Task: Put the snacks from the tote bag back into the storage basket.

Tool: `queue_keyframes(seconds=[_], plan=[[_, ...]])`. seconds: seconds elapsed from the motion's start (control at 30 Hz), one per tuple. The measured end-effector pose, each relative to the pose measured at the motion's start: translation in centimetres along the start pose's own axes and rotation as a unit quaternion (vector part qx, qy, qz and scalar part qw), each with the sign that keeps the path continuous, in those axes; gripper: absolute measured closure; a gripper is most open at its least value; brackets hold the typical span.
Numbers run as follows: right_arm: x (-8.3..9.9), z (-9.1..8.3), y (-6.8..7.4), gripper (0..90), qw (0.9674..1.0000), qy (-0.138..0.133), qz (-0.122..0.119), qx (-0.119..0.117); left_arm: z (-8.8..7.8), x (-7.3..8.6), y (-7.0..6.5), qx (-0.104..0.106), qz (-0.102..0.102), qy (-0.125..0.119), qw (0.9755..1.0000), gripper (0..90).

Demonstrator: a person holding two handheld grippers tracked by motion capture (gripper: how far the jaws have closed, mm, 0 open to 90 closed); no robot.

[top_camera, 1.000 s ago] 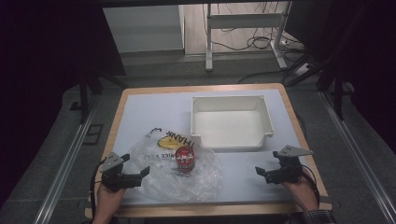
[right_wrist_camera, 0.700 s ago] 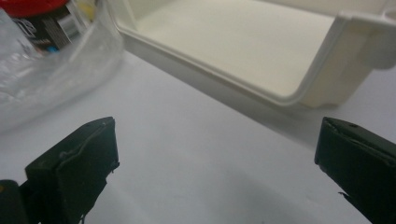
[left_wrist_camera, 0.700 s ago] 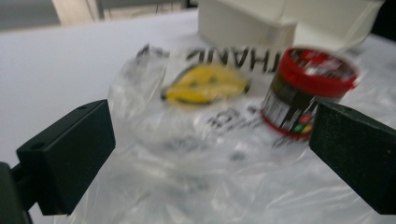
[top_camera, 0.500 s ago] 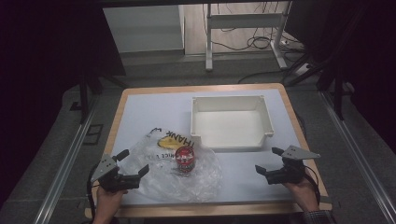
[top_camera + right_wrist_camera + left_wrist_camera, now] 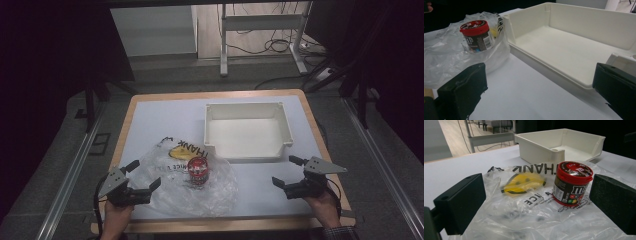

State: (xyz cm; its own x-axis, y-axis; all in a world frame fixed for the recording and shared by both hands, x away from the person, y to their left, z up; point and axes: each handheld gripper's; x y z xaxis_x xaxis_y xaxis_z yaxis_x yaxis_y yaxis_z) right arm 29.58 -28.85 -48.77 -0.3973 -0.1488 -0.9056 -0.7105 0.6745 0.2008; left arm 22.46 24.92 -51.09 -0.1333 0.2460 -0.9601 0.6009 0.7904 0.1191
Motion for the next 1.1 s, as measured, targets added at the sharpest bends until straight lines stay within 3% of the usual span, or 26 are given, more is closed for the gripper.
queue_keyframes(seconds=[0.3, 0.63, 1.1], plan=[[-0.3, 0.5, 0.4, 0.0, 0.9999, 0.005, 0.013, -0.01, 0.0, 0.0, -0.2, -0.001, -0.003, 0.003, 1.0, 0.7], [-0.9, 1.2, 1.2, 0.0, 0.9999, 0.01, -0.003, -0.013, -0.1, -0.1, -0.4, -0.01, 0.005, -0.001, 0.9999, 0.7], [-1.7, 3.2, 2.8, 0.0, 0.9981, 0.047, -0.02, -0.035, 0.0, -0.1, -0.6, -0.009, 0.012, -0.003, 0.9999, 0.6]])
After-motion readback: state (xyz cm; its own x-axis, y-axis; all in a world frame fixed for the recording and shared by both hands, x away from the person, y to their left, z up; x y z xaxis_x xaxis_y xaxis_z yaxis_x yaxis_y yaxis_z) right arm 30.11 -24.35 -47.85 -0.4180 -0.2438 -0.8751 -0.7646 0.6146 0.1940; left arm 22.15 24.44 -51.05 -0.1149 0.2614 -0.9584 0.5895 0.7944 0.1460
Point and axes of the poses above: each handheld gripper's, and its own axes: z roughly forward along the jaws, x roughly out of its underside, y roughly to its left, and after that the axes turned 11 degrees about z, right-handed
